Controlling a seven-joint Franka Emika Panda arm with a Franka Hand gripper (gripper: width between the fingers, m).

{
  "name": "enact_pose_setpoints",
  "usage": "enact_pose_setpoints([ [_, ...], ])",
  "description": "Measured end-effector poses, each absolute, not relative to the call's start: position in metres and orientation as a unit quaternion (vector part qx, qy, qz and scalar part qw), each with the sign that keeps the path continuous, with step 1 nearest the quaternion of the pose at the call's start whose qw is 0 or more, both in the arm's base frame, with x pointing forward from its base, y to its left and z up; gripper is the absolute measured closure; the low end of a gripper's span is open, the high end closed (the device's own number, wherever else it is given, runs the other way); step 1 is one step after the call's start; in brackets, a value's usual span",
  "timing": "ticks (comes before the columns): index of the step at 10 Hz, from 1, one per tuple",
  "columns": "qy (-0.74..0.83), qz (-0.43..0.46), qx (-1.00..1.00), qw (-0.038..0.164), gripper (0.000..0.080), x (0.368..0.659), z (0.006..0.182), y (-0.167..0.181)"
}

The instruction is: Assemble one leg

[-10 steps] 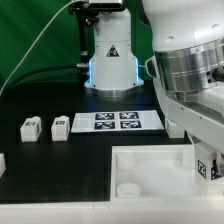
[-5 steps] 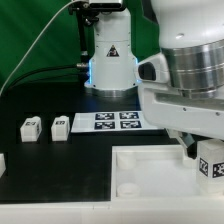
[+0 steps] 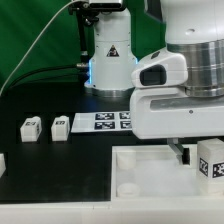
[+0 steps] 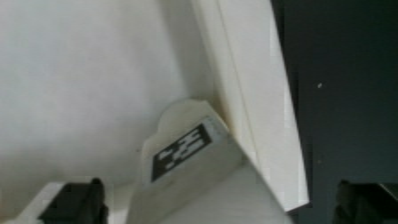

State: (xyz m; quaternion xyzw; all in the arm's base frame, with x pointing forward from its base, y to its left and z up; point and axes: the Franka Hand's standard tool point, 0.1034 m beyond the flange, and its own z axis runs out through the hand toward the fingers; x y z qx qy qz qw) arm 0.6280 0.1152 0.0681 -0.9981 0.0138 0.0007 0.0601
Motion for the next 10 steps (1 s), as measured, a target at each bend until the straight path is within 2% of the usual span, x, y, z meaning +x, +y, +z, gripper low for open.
enact_pose_setpoints([
  [2, -0.11, -0.014, -0.992, 0.055, 0.0151, 0.6322, 0.0691, 0.1077],
  [3, -0.083, -0.013, -0.995, 0.057, 0.0151, 0.6319, 0.069, 0.109],
  [4, -0.086, -0.013, -0.995, 0.056, 0.024, 0.6318, 0.0687, 0.1092],
  [5, -0.043, -0.01, -0.997, 0.06, 0.0377, 0.6317, 0.0688, 0.1101],
  [6, 0.017, -0.006, -0.998, 0.063, 0.0377, 0.6314, 0.0688, 0.1118],
  [7, 0.061, -0.004, -0.996, 0.063, 0.0508, 0.6315, 0.0687, 0.1112],
  [10, 0.235, 0.01, -0.97, 0.067, 0.0508, 0.6318, 0.0672, 0.1084],
])
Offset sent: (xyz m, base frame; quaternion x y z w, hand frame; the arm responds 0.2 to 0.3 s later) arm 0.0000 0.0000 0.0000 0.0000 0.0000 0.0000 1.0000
